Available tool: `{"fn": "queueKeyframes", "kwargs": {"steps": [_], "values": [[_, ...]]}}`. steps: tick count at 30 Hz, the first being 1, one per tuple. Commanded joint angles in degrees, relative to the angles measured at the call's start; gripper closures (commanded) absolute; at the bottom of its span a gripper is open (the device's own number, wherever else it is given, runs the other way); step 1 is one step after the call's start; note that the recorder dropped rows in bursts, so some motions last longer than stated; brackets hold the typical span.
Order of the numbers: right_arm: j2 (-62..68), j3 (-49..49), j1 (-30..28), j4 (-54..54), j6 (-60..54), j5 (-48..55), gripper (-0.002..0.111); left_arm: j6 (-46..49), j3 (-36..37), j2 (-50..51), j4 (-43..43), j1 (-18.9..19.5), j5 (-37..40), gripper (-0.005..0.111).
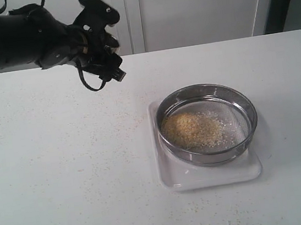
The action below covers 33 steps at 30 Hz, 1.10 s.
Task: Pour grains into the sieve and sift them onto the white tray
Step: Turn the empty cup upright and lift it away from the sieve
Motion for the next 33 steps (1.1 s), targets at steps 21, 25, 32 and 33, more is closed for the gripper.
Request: {"fn": "queueKeyframes", "kwargs": {"steps": [21,25,32,33], "values": [[-0.27,0.33,-0.04,-0.34,0.26,-0.81,0.108,-11.79,16.18,-1.05,-6.19,11.53,-27.20,0.107],[-0.27,0.33,-0.04,-0.34,0.26,-0.81,0.108,-13.29,18.43,-1.05,-5.43,12.94,-30.17,0.107],[-0.27,0.33,-0.04,-0.34,0.26,-0.81,0.108,-14.40,23.85,-1.05,-4.09,15.72,-38.10,0.107],[-0.27,0.33,-0.04,-0.34,0.26,-0.81,0.108,-14.40,24.34,-1.05,-3.96,15.96,-39.38,0.107]]}}
